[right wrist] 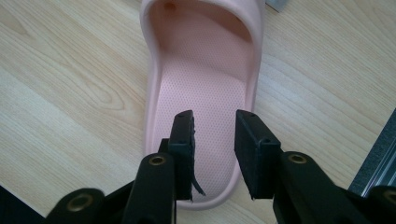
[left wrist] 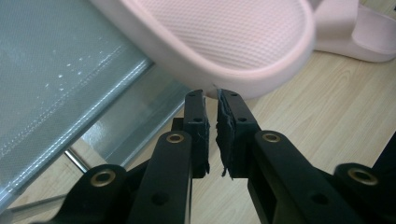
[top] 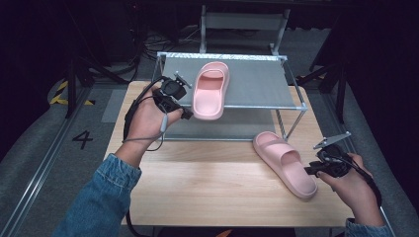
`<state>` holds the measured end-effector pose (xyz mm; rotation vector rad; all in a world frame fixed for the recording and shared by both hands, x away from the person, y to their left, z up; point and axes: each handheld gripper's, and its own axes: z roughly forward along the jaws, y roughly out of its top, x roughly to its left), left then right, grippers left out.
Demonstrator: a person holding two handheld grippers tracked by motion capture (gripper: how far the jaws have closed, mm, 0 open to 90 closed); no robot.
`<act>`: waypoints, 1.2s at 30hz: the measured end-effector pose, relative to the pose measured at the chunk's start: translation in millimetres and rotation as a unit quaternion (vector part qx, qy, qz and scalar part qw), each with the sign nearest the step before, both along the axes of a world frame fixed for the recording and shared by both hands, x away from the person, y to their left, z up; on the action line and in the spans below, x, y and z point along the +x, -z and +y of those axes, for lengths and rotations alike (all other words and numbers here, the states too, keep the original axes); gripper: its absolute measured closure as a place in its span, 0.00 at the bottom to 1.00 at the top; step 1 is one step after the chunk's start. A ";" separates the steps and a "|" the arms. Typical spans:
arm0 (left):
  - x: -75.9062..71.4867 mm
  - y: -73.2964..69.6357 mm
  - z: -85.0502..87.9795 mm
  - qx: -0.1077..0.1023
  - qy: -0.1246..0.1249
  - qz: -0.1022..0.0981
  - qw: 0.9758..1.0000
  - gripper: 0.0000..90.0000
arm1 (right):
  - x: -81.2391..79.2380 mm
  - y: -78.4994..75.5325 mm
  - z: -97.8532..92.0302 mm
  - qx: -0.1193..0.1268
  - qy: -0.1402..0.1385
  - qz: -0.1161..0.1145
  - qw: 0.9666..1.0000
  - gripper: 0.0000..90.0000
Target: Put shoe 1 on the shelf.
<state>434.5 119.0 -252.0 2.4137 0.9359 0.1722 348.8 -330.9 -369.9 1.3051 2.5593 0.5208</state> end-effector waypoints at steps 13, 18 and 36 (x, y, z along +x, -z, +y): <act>-7.7 -1.3 -32.8 -0.013 0.049 0.022 0.998 0.91 | 0.4 1.3 0.4 -0.001 -0.001 0.002 1.000 0.77; 4.5 2.1 -41.8 -0.010 0.036 0.010 0.999 0.91 | 0.1 1.7 -0.4 -0.001 -0.001 0.002 1.000 0.77; 47.8 15.6 -56.9 -0.016 -0.005 -0.004 1.000 0.87 | -2.9 1.8 -4.9 0.003 0.006 0.003 1.000 0.77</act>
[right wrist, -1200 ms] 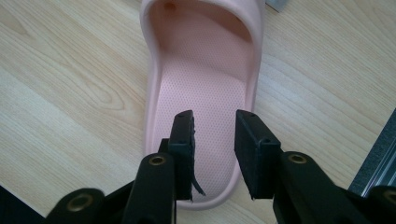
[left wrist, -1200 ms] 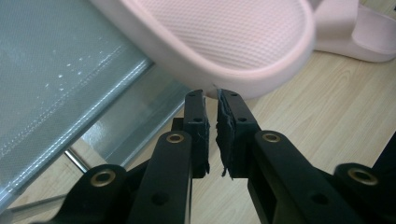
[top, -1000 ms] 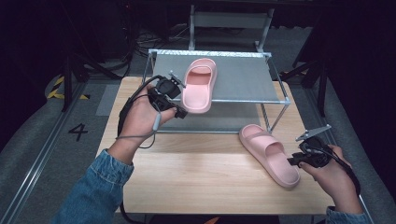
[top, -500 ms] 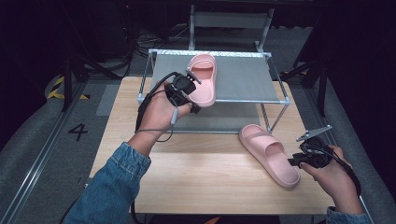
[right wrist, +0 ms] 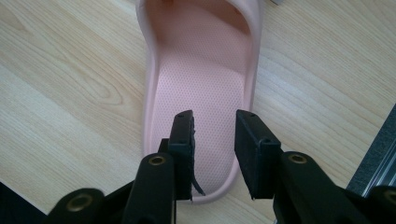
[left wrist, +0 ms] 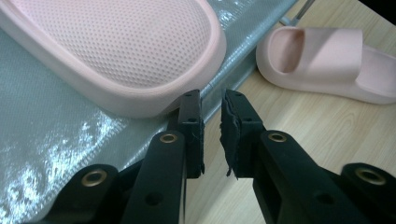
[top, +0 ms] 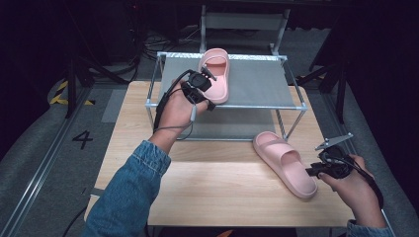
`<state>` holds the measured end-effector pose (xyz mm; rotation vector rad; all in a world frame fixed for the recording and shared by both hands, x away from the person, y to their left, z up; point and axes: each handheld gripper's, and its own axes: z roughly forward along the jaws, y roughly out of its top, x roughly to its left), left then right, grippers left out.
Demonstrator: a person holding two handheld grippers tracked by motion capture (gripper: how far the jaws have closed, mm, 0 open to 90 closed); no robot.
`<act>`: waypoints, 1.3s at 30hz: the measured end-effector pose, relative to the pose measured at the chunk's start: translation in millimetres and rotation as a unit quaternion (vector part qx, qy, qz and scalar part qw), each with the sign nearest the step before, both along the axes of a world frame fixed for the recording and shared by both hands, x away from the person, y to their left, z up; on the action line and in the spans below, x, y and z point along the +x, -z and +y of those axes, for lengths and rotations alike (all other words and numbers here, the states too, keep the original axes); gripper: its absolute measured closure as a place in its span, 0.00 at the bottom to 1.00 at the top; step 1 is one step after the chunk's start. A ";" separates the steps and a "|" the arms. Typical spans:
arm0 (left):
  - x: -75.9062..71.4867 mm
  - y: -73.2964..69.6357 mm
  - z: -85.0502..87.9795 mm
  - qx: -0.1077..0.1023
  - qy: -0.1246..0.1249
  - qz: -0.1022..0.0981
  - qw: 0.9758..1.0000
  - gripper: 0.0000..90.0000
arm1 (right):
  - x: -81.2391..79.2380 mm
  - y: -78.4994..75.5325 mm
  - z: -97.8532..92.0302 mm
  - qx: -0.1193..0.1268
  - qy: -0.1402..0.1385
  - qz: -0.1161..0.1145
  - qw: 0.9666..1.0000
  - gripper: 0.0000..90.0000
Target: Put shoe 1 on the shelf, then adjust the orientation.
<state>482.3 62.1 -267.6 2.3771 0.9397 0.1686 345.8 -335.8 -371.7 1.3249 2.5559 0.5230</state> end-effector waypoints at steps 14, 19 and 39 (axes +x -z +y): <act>-12.3 -6.2 10.4 -0.020 0.013 -0.013 1.000 0.66 | -0.3 0.3 1.9 -0.002 -0.002 -0.001 1.000 0.76; -28.8 -13.2 31.9 -0.015 0.005 -0.024 1.000 0.60 | 0.2 0.5 4.1 -0.003 -0.004 -0.007 1.000 0.72; -79.0 3.5 90.7 0.003 -0.014 0.002 1.000 0.50 | 17.0 4.0 31.9 0.018 -0.040 0.002 0.999 0.72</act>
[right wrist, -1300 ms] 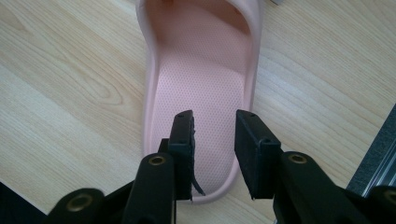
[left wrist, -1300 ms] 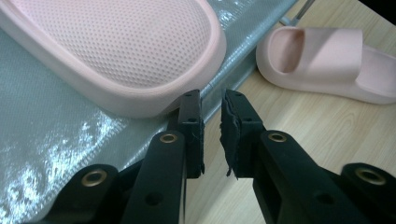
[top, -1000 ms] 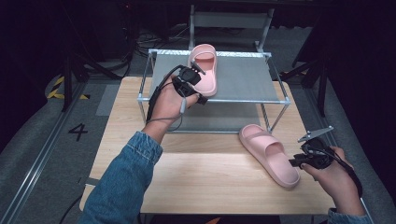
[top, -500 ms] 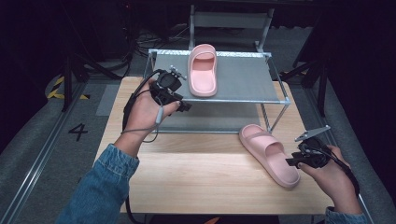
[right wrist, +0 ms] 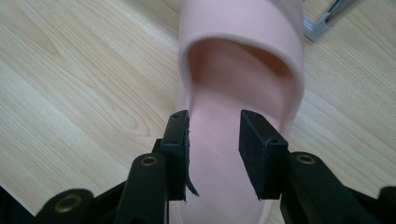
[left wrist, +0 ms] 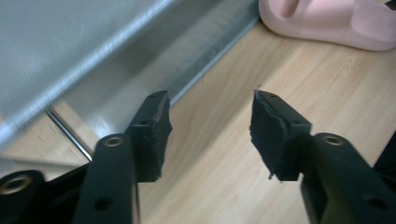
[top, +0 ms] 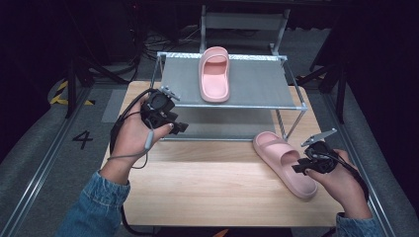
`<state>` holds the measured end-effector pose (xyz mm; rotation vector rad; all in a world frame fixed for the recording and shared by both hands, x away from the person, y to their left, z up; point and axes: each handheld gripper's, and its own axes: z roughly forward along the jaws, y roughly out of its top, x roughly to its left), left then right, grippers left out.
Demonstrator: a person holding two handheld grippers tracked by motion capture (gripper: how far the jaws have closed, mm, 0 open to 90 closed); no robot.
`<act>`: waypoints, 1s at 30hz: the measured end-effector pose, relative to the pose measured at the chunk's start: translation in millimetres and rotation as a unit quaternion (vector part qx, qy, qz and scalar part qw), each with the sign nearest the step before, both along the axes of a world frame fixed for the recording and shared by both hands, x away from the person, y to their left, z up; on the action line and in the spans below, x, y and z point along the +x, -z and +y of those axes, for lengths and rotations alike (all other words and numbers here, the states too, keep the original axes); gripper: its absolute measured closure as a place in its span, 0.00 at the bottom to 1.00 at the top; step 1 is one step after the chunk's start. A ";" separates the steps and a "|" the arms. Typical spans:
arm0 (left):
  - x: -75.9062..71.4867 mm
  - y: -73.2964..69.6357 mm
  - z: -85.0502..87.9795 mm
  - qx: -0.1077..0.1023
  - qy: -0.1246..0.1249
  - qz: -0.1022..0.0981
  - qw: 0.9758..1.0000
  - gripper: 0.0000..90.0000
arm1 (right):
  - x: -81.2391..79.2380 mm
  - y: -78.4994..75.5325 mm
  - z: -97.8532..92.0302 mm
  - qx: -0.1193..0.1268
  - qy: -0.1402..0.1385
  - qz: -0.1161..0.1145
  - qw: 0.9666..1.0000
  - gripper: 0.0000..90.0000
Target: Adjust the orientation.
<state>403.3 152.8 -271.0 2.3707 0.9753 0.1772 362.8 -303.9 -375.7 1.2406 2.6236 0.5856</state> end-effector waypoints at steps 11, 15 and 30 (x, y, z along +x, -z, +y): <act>-11.7 36.4 35.6 0.015 -0.049 0.020 0.998 0.42 | 10.1 11.8 20.9 -0.005 -0.018 0.008 1.000 0.74; -14.6 47.5 42.1 0.018 -0.059 0.013 0.998 0.37 | 14.1 17.0 26.8 -0.005 -0.020 0.008 1.000 0.76; -21.0 83.2 48.8 0.047 -0.076 0.010 0.996 0.21 | 24.2 35.8 39.7 -0.013 -0.020 0.016 1.000 0.84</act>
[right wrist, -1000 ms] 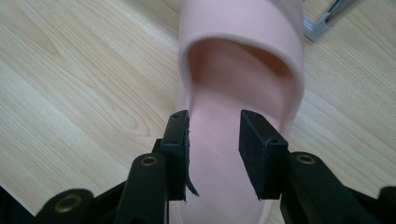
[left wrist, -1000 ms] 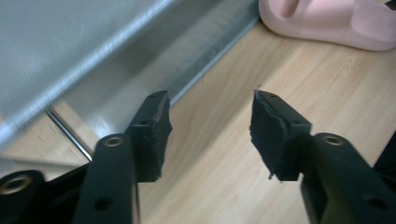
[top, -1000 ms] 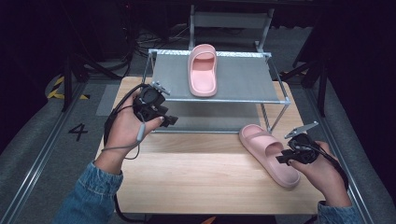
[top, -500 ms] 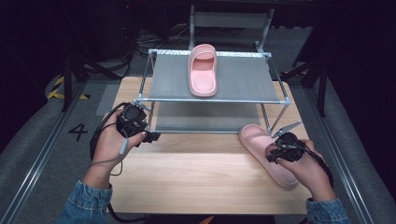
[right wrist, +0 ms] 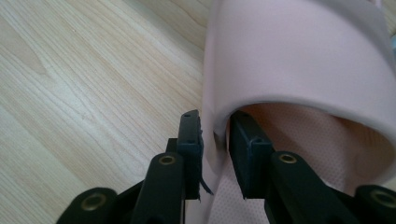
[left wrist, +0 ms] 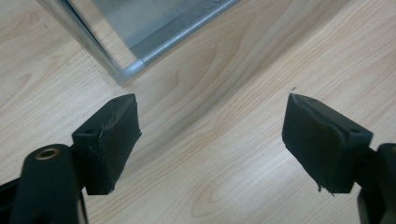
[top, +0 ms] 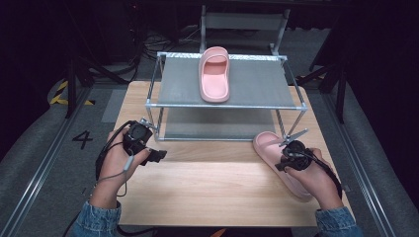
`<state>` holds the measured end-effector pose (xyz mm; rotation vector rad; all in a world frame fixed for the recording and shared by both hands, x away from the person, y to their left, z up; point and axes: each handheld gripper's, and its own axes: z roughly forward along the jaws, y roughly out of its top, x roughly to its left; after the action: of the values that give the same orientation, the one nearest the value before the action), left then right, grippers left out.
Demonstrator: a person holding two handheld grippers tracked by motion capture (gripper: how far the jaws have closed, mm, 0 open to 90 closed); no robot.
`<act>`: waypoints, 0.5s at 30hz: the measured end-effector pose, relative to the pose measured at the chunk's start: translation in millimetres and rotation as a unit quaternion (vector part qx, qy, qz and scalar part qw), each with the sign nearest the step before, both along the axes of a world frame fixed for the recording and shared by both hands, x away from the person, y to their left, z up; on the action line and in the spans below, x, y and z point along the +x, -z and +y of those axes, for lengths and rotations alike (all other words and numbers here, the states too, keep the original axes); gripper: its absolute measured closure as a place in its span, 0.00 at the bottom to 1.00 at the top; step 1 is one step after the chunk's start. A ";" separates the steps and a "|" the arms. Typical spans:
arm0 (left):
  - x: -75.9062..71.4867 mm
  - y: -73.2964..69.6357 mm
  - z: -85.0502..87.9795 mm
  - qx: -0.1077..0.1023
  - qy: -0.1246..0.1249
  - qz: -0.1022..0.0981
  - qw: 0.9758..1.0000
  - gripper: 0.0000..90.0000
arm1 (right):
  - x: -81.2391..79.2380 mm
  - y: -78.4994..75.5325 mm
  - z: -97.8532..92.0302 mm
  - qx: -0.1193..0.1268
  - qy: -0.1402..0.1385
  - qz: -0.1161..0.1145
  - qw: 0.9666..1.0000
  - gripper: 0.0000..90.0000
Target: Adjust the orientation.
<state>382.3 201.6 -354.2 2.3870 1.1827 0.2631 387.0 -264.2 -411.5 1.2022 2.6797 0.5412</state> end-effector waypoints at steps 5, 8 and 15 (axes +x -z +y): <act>0.8 6.1 0.4 0.013 0.003 0.007 1.000 0.20 | 1.3 1.5 3.5 -0.010 -0.001 -0.006 1.000 0.92; 1.7 10.6 0.0 0.014 0.002 0.013 1.000 0.20 | 1.7 1.4 4.2 -0.013 -0.002 -0.008 1.000 0.93; 3.3 20.1 -3.4 0.016 0.009 0.020 1.000 0.20 | -0.8 -4.3 4.3 -0.012 0.001 -0.026 1.000 0.95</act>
<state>385.6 198.2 -374.2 2.4393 1.1833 0.2314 386.1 -259.9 -407.2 1.1671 2.6348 0.5312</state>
